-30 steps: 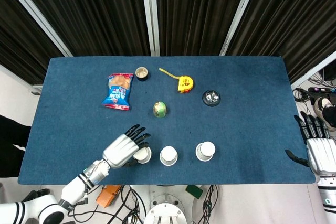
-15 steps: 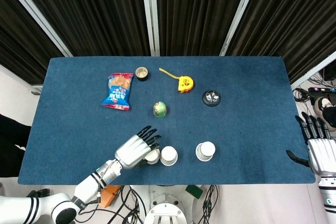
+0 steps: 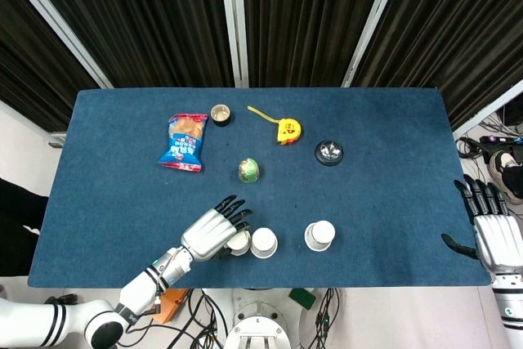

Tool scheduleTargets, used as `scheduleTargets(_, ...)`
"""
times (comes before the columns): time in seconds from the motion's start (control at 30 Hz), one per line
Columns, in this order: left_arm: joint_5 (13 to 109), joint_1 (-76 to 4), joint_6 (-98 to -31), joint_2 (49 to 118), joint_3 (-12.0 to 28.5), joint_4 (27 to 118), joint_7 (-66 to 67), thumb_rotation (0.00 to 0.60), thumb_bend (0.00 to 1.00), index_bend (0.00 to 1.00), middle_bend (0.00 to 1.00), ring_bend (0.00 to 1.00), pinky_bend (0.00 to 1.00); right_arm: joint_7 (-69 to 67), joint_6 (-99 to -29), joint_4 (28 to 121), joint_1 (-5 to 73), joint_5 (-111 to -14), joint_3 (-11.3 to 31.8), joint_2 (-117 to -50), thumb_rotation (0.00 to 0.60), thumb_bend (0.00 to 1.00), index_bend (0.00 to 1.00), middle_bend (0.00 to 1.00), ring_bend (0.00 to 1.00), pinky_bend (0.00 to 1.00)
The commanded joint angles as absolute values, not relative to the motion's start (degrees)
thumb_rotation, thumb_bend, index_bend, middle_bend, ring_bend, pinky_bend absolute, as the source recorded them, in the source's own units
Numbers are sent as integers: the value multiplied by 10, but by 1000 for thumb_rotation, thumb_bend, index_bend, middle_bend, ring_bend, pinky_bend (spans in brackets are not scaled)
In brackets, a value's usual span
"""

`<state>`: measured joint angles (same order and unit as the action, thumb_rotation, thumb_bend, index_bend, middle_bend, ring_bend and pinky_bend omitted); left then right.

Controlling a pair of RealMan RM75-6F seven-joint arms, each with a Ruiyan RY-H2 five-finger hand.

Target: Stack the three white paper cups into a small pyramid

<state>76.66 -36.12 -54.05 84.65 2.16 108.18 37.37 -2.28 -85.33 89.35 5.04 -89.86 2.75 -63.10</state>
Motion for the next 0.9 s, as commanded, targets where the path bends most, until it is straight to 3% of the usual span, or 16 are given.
scheduleTargets(0.03,767,-362,-543,845,17,1084,374,600,313,290,141,23,12,-22,-840,900,61,-912,23,-630,600,270,0,0,0,0)
scheduleTargets(0.3,788,-351,-579,839,8,1090,358,600,239,165,125,2,12,-43,-777,933,113,-979,-3,-620,600,269,0,0,0,0)
scheduleTargets(0.7,823,-257,-727,738,-12,1088,263,600,228,159,124,1,13,-16,-630,988,217,-1013,-12,-618,600,270,4,0,0,54)
scheduleTargets(0.9,816,-214,-773,705,-13,1063,197,600,228,159,123,0,13,23,-539,998,271,-974,4,-642,600,334,82,0,0,86)
